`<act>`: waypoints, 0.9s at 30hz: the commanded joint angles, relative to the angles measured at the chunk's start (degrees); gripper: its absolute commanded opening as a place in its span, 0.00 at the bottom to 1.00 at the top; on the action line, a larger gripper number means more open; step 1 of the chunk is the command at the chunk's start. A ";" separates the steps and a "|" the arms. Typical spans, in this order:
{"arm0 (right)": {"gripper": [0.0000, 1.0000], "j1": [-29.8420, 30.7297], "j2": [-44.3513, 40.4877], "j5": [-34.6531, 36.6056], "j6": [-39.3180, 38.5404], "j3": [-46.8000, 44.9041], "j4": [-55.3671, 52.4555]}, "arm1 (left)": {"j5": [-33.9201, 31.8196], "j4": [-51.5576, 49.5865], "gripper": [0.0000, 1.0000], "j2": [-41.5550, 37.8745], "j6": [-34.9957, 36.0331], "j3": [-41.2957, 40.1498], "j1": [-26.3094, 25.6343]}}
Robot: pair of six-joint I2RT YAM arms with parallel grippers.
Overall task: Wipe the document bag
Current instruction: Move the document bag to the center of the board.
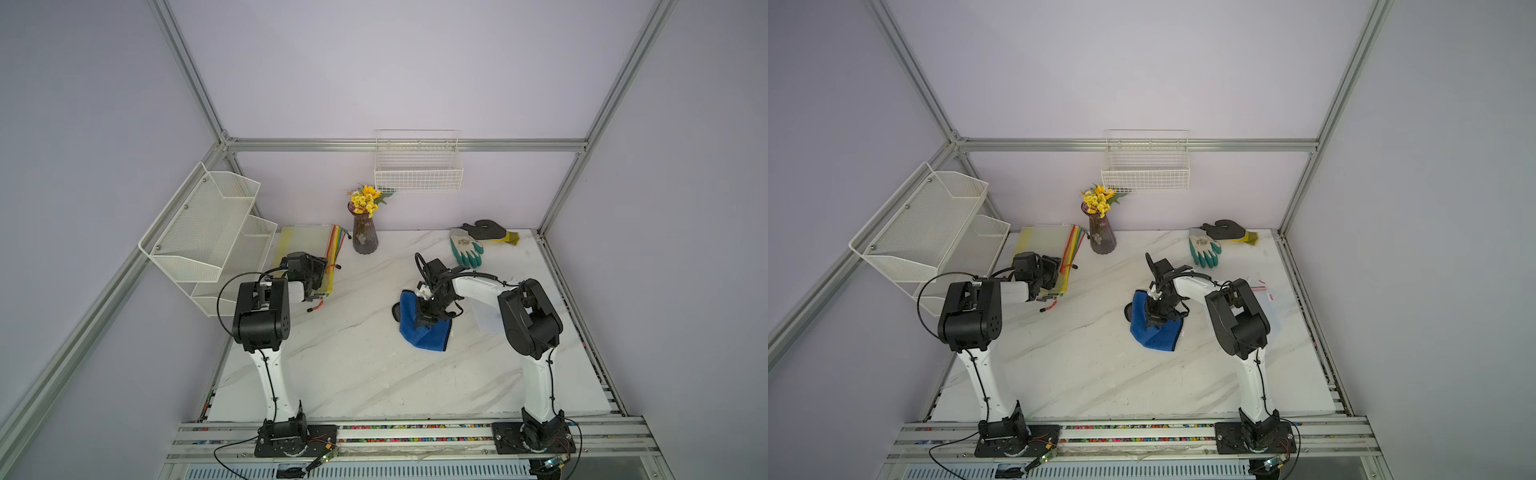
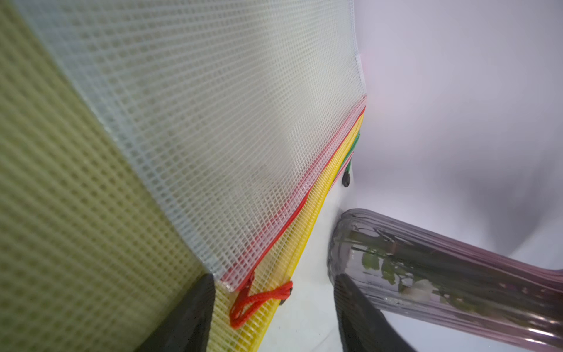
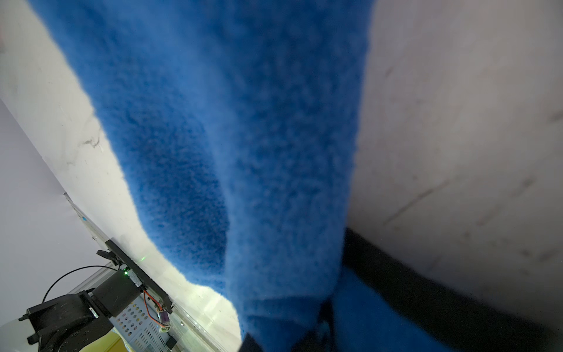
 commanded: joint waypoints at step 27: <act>0.00 -0.07 7.08 2.71 -1.08 2.26 1.30 | -10.59 30.63 0.67 12.46 -6.29 1.05 -1.64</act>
